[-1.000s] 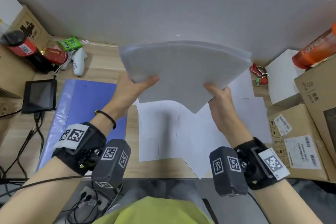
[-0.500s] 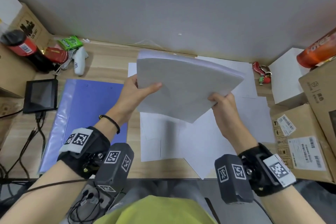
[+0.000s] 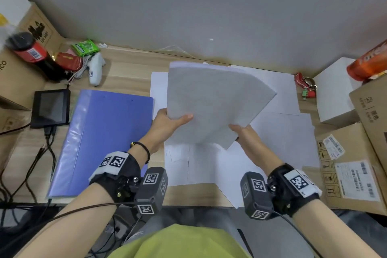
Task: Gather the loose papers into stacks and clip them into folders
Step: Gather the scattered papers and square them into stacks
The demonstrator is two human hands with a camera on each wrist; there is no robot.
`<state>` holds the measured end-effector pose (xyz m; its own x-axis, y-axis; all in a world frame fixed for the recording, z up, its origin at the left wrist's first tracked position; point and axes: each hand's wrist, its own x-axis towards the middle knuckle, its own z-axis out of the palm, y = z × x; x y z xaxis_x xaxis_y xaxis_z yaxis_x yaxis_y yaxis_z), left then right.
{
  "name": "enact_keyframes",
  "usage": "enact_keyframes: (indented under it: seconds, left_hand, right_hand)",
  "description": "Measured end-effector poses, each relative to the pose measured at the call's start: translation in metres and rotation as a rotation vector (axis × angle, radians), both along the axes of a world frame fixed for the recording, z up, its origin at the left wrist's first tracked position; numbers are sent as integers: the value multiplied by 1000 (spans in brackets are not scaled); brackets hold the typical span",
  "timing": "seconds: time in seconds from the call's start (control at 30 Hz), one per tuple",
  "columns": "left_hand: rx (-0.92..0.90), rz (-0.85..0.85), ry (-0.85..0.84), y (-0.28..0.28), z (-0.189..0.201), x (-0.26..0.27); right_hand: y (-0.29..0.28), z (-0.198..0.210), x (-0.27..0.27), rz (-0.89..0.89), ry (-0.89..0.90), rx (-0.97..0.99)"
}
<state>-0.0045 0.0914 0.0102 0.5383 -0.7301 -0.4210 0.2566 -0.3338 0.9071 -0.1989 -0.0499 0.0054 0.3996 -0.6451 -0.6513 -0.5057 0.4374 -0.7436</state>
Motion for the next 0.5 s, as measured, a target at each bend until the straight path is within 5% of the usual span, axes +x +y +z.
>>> enact_keyframes:
  seconds: [0.17,0.5]
  left_hand:
    - [-18,-61,-44,-5,6,4]
    - [48,-92,-37,-11,-6,8]
  right_hand:
    - [-6,13,-1,46,-113,-31]
    - [-7,3,-15,69,120,-115]
